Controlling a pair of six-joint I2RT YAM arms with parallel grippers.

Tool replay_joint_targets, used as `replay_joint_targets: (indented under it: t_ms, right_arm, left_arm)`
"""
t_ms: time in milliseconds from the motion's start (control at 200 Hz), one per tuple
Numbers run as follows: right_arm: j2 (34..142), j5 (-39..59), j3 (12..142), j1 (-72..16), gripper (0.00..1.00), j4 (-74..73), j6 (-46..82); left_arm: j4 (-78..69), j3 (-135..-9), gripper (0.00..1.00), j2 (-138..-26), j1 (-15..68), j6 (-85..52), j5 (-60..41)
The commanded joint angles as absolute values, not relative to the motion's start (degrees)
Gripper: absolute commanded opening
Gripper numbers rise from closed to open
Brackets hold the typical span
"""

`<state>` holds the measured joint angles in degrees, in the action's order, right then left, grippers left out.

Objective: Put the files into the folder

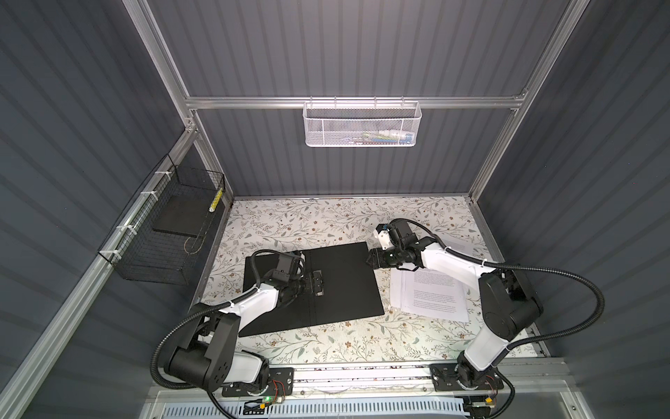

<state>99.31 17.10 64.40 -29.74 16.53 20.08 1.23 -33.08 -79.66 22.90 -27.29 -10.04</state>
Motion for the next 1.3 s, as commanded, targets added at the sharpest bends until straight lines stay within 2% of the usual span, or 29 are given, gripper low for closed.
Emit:
replay_joint_targets:
  t_ms: [0,235,550,946,1166,1296]
  right_arm:
    - [102.21,18.63,63.43,-30.01,0.62,14.64,21.35]
    - [106.72,18.65,64.33,-29.96,0.62,13.1,20.93]
    - [110.09,18.47,66.72,-28.92,0.63,11.38,21.07]
    - [109.78,17.85,69.46,-24.27,0.63,10.01,21.8]
    - [107.19,17.55,69.41,-23.72,0.63,11.34,20.35]
    - [103.29,20.81,67.78,-24.53,0.63,12.56,19.21]
  left_arm:
    - [-2.94,-31.44,0.99,-78.97,24.95,-30.47,-12.61]
    - [-5.06,-31.94,0.99,-80.75,30.07,-32.08,-10.72]
    - [-6.06,-34.03,0.99,-82.46,30.93,-30.62,-11.32]
    - [-9.67,-37.63,0.99,-87.14,31.99,-30.8,-12.76]
    - [-5.3,-41.27,0.99,-87.42,31.99,-27.12,-8.08]
    - [0.28,-43.68,0.99,-85.86,31.84,-26.12,-3.73]
